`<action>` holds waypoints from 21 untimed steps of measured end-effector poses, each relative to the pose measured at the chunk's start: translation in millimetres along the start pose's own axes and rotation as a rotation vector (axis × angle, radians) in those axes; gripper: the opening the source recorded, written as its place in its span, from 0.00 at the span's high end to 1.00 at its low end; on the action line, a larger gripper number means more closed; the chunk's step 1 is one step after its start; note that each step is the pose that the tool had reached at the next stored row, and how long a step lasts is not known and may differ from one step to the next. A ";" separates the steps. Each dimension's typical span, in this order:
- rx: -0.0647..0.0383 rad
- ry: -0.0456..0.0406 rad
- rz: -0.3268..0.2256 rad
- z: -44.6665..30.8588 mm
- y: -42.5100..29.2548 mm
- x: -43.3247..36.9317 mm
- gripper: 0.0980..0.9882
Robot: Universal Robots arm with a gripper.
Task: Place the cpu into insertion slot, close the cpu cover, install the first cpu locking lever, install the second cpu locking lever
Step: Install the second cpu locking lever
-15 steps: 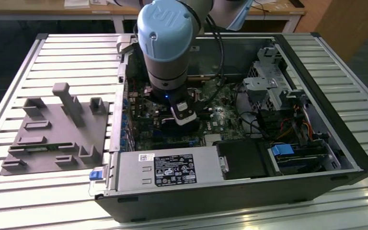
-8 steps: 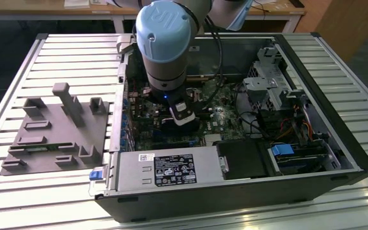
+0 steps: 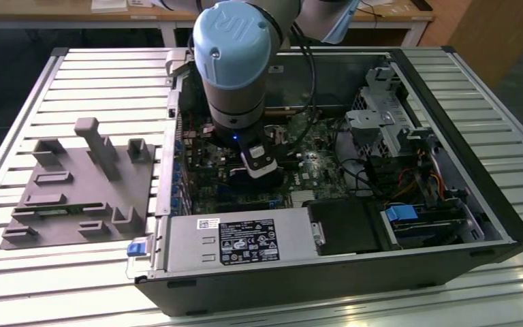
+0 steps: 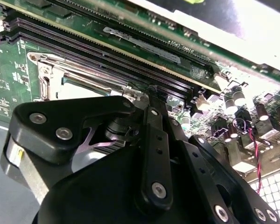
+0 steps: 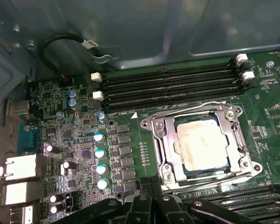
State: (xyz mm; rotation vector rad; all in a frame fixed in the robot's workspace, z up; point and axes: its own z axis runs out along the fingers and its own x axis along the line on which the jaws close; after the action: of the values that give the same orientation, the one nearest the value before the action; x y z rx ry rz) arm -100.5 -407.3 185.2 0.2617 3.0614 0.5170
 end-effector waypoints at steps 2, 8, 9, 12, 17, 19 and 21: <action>0.000 0.0000 0.000 -1.1 0.4 0.0 0.99; 0.000 -0.0001 0.000 -11.0 3.8 0.1 0.99; 0.000 -0.0001 0.000 -13.5 4.7 0.1 0.99; 0.000 -0.0001 0.000 -21.2 7.4 0.1 0.99; 0.003 -0.0009 0.000 -27.1 9.8 -1.5 0.99; 0.007 -0.0016 0.001 -27.0 10.4 -4.3 0.99; 0.007 -0.0017 0.001 -26.6 11.6 -9.9 0.99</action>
State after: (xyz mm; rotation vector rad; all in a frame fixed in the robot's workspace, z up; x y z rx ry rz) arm -90.3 -406.9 214.1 0.2640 3.0621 0.5058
